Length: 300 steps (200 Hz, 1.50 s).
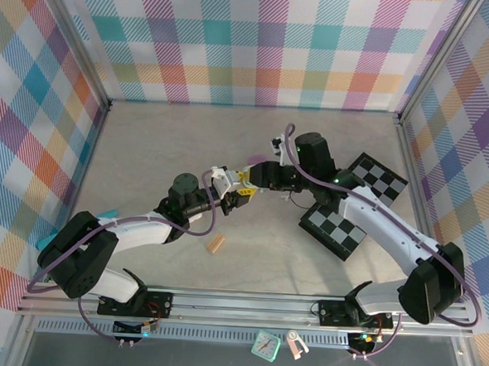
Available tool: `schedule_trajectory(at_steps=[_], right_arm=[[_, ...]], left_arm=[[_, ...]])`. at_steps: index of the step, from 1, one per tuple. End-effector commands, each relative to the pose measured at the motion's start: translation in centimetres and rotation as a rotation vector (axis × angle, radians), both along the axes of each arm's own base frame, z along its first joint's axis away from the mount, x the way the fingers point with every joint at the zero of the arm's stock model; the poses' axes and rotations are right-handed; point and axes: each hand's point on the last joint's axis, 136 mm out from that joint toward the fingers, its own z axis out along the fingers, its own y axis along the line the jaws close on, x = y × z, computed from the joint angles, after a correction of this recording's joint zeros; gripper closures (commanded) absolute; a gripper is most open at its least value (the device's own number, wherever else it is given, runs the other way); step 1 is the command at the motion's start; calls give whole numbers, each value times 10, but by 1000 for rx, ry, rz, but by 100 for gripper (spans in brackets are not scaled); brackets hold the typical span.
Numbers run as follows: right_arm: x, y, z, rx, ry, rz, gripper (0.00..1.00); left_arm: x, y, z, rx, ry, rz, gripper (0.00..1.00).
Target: Insert wireless bluetooth earbuds into charging case
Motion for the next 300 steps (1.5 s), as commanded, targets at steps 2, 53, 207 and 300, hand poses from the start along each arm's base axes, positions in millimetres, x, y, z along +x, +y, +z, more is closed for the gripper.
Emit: schedule_trajectory(at_steps=[2, 53, 207, 300], right_arm=[[-13, -5, 21, 32, -106, 48, 52], [-20, -36, 26, 31, -206, -33, 48], [100, -92, -164, -378, 371, -624, 43], [121, -44, -216, -482, 440, -601, 53]], left_arm=[[1, 0, 23, -53, -64, 13, 73], [14, 32, 24, -89, -50, 87, 73], [11, 76, 35, -158, -47, 166, 73], [13, 72, 30, -151, -38, 147, 73]])
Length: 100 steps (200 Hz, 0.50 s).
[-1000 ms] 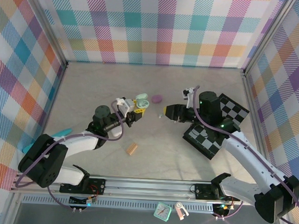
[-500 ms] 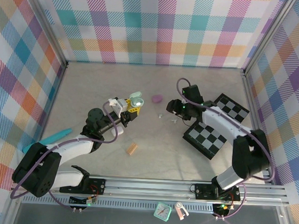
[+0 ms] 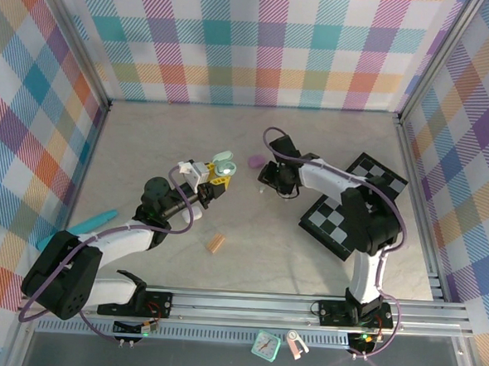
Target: Insert wireless bluetooth earbuds into charging case
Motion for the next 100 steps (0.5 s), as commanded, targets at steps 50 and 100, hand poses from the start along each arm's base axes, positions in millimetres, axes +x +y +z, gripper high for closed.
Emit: schedule_trajectory(at_steps=[50, 100], right_arm=[[3, 11, -23, -30, 72, -36, 64], [4, 15, -31, -32, 96, -15, 69]], left_arm=[[-4, -1, 10, -19, -42, -25, 73], [-5, -1, 9, -18, -39, -26, 73]])
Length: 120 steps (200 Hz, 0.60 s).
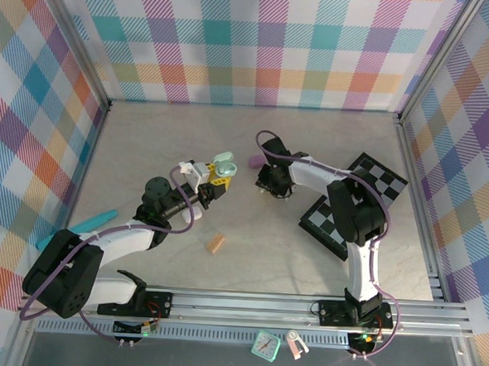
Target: Insert wireless bluetooth earbuds into charging case
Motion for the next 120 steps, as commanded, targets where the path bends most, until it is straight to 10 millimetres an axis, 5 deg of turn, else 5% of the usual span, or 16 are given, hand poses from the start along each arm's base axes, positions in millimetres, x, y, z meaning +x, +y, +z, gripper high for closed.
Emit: schedule_trajectory(at_steps=[1, 120], right_arm=[[2, 5, -3, -4, 18, 5, 69], [-10, 13, -3, -20, 34, 155, 76]], left_arm=[[-5, 0, 12, -22, -47, -22, 73], [-6, 0, 12, -26, -48, -22, 73]])
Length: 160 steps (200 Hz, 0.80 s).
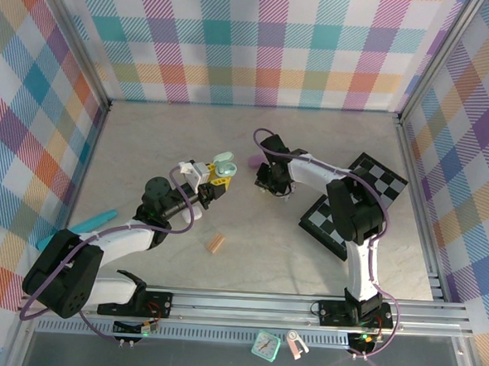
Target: Insert wireless bluetooth earbuds into charging case
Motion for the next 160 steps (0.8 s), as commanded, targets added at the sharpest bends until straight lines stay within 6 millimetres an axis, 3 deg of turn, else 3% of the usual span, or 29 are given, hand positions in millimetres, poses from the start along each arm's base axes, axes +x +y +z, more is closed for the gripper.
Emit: schedule_trajectory(at_steps=[1, 38, 93, 160], right_arm=[[-8, 5, -7, -13, 34, 60, 76], [-7, 5, -4, -14, 23, 65, 80], [-6, 2, -10, -56, 41, 87, 74], [-6, 3, -11, -73, 48, 108, 78]], left_arm=[[-6, 1, 12, -26, -48, -22, 73], [-7, 1, 13, -28, -48, -23, 73], [-9, 2, 14, -24, -51, -19, 73], [-7, 2, 12, -18, -51, -19, 73]])
